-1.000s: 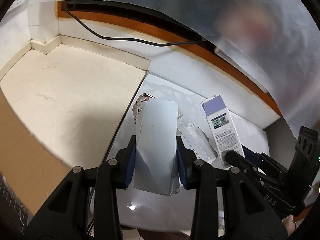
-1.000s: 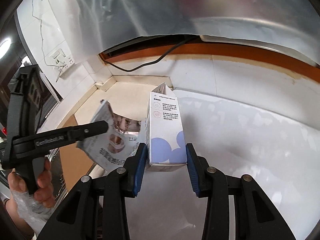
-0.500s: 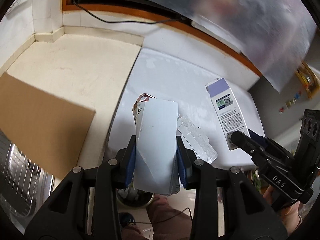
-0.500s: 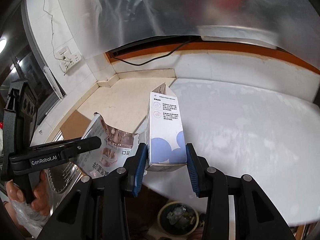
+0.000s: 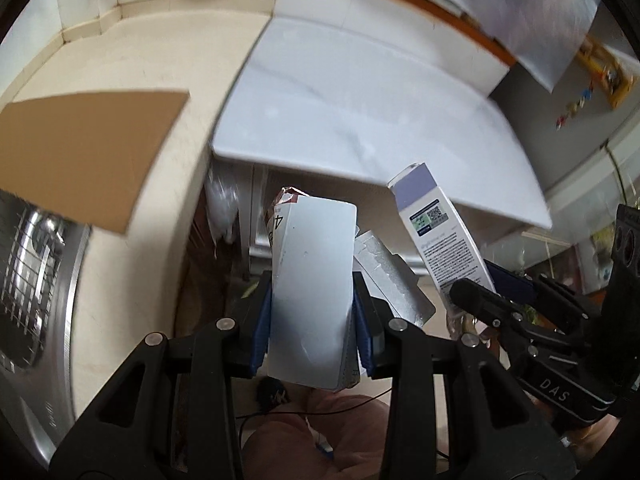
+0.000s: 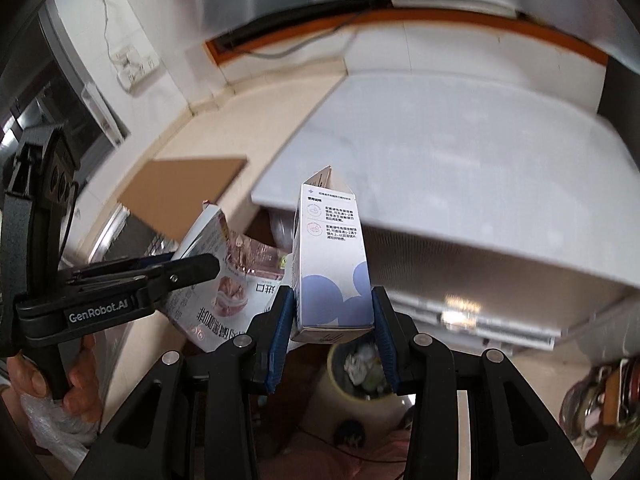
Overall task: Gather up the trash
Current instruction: 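Carry the blister tray and white-blue box over the bin and release both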
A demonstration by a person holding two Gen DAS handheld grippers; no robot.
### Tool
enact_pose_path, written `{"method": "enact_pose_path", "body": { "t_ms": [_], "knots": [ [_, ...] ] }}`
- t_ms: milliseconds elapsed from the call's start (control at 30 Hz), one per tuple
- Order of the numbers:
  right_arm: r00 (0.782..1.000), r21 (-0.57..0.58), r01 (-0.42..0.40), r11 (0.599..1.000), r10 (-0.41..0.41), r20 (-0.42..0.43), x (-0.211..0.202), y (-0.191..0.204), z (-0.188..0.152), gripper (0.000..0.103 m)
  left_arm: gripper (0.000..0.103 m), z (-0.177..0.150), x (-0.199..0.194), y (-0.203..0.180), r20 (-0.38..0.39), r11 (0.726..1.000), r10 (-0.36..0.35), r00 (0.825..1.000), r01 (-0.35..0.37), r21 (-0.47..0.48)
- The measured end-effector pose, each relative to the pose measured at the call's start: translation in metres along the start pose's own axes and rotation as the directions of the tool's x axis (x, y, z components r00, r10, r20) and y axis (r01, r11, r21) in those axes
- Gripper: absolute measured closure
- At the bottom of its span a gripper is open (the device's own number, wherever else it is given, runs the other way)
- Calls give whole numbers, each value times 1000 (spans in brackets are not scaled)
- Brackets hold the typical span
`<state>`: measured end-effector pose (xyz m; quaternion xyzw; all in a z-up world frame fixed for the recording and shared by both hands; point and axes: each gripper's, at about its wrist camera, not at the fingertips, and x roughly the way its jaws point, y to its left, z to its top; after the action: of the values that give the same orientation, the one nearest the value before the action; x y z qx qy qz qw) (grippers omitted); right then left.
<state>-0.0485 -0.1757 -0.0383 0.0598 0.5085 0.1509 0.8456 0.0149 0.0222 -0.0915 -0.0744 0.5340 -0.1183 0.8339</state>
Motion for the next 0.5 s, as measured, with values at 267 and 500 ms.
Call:
{"method": "enact_pose_path", "body": {
  "t_ms": [267, 500],
  "knots": [
    [993, 45, -5, 999, 11, -115, 50, -28, -60, 65, 71, -48, 72, -8, -75, 998, 30, 997, -35, -59],
    [980, 79, -5, 997, 21, -197, 137, -65, -106, 65, 71, -100, 179, 5, -102, 986, 69, 992, -83, -142]
  ]
}}
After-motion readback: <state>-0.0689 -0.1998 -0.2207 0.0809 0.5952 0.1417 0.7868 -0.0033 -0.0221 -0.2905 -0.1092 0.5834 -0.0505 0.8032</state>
